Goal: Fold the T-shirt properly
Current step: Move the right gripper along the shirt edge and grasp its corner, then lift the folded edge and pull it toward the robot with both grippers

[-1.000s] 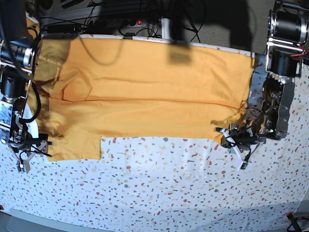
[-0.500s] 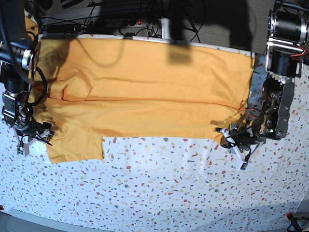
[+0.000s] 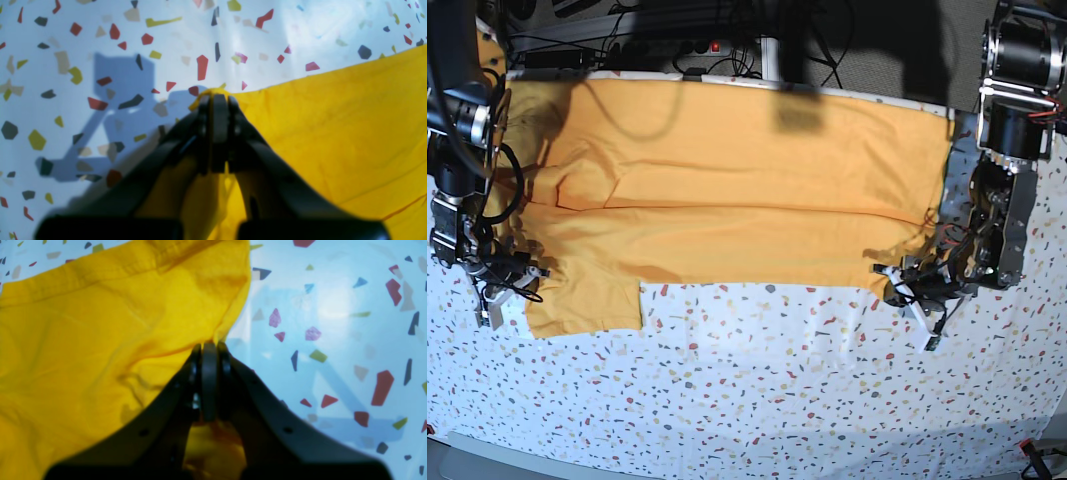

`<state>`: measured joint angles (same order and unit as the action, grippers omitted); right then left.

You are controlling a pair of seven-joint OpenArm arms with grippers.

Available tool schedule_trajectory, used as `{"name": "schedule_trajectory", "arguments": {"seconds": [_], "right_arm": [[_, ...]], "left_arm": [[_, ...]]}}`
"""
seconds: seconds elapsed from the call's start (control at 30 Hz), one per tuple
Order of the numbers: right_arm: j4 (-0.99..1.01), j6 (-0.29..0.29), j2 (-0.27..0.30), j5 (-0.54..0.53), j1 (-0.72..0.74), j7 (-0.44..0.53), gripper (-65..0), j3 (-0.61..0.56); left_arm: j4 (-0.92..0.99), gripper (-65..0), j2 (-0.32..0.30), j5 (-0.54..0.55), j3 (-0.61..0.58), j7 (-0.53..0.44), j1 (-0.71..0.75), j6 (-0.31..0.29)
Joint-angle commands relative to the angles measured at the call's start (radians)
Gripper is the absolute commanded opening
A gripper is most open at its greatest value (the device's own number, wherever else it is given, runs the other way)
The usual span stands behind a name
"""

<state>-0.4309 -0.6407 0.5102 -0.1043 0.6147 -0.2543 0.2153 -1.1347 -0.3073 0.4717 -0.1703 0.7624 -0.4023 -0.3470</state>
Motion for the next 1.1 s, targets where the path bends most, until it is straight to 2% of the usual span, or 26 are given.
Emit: {"name": "schedule_trajectory", "arguments": {"seconds": [0.0,0.07,0.13,0.33,0.57,0.8,0.93,1.07], "right_arm": [[-0.029,-0.015,0.021,-0.004,0.030,-0.002,-65.0,0.001],[-0.059,-0.020,0.021,-0.005,0.030,-0.027,-65.0,0.001],[-0.095,-0.053,0.022,-0.005,0.026,-0.051,-65.0,0.001],[-0.275,-0.057,0.021,-0.070,-0.061,-0.122,-65.0,0.001],[-0.591,-0.057,0.021,-0.091,-0.281,-0.163,-65.0,0.002],[-0.926,-0.057,0.019,-0.139,-0.510,-0.211,-65.0,0.012],[-1.077,-0.057,0.019,-0.146,-0.621,-0.219,-65.0,0.056],[-1.226,-0.057,0.019,-0.147,-0.738,-0.234,-65.0,0.127]], "left_arm": [[-0.019,-65.0,-0.009,0.012,0.006,-0.022,-0.030,-0.002],[-0.019,-65.0,-0.009,0.011,0.006,-0.023,-0.030,-0.002],[-0.019,-65.0,-0.009,0.010,0.006,-0.023,-0.031,-0.002],[-0.019,-65.0,-0.009,0.000,0.006,0.009,-0.032,-0.002],[-0.063,-65.0,-0.012,0.001,0.006,0.045,-0.030,-0.002],[-0.246,-65.0,-0.011,0.011,0.006,0.177,-0.029,-0.001],[-0.352,-65.0,-0.012,0.011,0.006,0.271,-0.024,-0.001],[-0.417,-65.0,-0.012,-0.015,0.006,0.270,0.010,0.010]]}}
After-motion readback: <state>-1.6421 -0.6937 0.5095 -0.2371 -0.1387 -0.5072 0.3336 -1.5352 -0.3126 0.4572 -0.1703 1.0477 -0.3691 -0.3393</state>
